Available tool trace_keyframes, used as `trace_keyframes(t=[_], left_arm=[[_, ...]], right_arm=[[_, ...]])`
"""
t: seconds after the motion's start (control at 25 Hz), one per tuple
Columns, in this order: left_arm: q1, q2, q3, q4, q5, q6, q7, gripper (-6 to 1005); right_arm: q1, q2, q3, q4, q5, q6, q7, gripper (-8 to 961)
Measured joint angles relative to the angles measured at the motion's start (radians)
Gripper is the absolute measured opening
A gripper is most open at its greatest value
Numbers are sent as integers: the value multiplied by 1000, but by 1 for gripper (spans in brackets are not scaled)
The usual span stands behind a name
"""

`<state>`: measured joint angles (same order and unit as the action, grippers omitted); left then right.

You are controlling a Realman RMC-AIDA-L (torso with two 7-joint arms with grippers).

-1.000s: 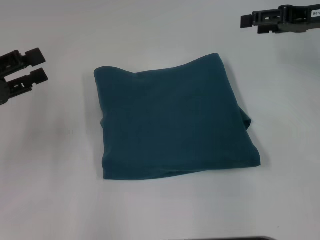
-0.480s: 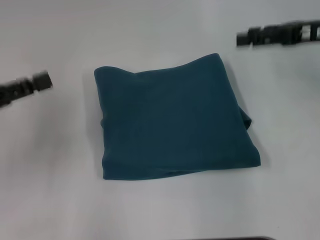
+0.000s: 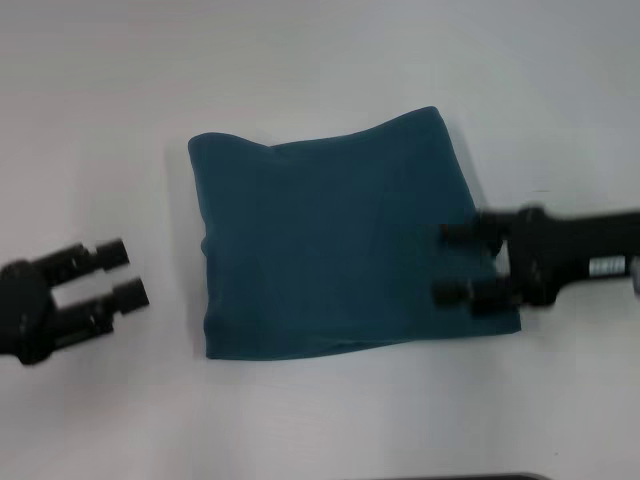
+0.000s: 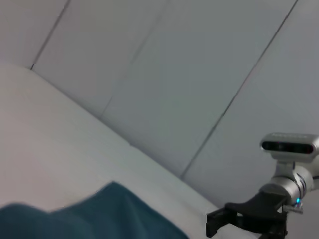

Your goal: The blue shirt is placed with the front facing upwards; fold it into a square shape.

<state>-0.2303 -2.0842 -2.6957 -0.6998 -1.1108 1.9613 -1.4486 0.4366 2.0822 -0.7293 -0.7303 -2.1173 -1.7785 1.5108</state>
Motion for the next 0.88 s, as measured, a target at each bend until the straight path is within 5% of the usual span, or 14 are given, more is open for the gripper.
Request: trace_keyframes(t=[0.32,0.88], left_arm=[[-24,3,66,-3,144,1,-158,735],[-55,-7,63,-1,156,-20,-320,734]], right_arm=[[37,2,-28,140,-83,6,128,923],[76,2,-22,175,-82,22,203,921]])
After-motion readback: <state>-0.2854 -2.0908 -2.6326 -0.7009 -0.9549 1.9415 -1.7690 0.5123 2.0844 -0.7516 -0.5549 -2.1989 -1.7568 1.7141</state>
